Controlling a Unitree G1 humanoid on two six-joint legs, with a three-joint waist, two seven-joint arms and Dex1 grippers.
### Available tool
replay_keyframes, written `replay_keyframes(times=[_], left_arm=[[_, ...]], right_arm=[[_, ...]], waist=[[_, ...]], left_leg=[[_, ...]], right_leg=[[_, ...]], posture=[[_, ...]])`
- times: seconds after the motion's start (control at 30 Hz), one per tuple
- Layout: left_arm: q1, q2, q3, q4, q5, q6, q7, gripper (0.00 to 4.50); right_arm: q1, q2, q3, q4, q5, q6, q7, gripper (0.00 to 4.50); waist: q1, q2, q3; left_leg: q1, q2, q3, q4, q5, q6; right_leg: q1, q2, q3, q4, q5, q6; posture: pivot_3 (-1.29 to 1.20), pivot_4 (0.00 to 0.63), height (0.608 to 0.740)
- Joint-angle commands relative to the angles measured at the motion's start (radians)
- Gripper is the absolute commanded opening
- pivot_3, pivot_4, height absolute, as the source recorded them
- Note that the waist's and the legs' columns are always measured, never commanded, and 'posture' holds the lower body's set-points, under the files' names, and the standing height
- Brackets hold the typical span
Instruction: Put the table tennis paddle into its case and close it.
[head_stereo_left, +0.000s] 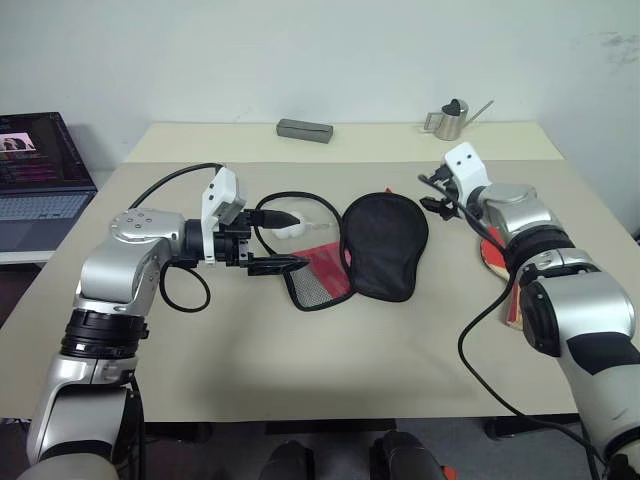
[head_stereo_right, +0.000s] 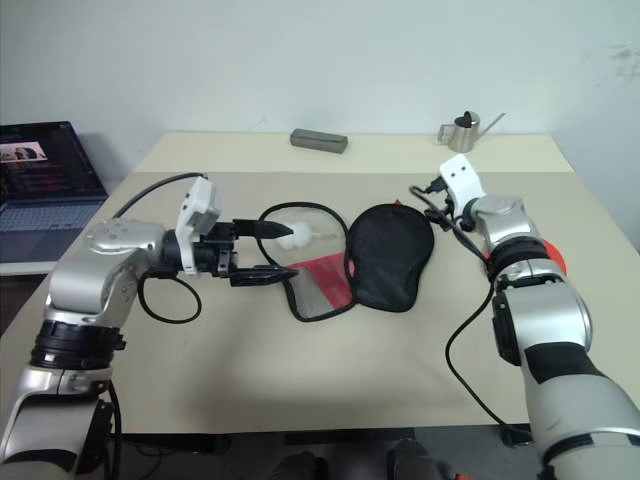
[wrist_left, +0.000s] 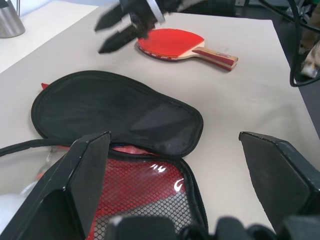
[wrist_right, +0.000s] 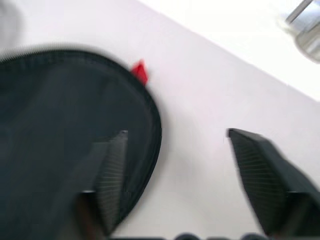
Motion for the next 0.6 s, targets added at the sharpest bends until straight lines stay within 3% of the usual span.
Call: replay_keyframes(times=[0.03, 0.3, 0.5, 0.6], left_arm=[[-0.038, -0.009, 0.001, 0.016, 0.005, -0.030, -0.006, 4.50], [-0.080, -0.044, -0.029, 0.082, 0.018, -0.070, -0.033, 4.50], [-0.118, -0.076, -0.052, 0.137, 0.034, -0.105, -0.065, 4.50], [-0.137, -0.090, -0.066, 0.168, 0.044, -0.127, -0.086, 4.50]], right_arm=[[0.031, -0.039, -0.029, -0.157, 0.053, 0.086, 0.080, 4.46], [0.378, -0.170, -0.087, -0.919, 0.193, 0.569, 0.180, 4.46], [0.538, -0.263, -0.195, -1.263, 0.294, 0.852, 0.149, 4.46], [0.621, -0.255, -0.294, -1.439, 0.323, 1.011, 0.072, 4.46]], waist=[[0.000, 0.000, 0.000], [0.016, 0.000, 0.000], [0.025, 0.000, 0.000], [0.025, 0.000, 0.000]], left_leg=[[0.000, 0.000, 0.000, 0.000, 0.000, 0.000], [-0.002, 0.000, -0.001, 0.000, 0.000, 0.000], [-0.001, 0.000, -0.001, 0.000, 0.000, 0.000], [-0.001, 0.000, -0.001, 0.001, 0.000, 0.000]], right_leg=[[0.000, 0.000, 0.000, 0.000, 0.000, 0.000], [-0.001, 0.000, 0.000, 0.000, 0.000, 0.000], [-0.001, 0.000, -0.001, 0.000, 0.000, 0.000], [-0.001, 0.000, -0.001, 0.000, 0.000, 0.000]], posture=[[0.00, 0.150, 0.740], [0.00, 0.150, 0.740], [0.00, 0.150, 0.740], [0.00, 0.150, 0.740]])
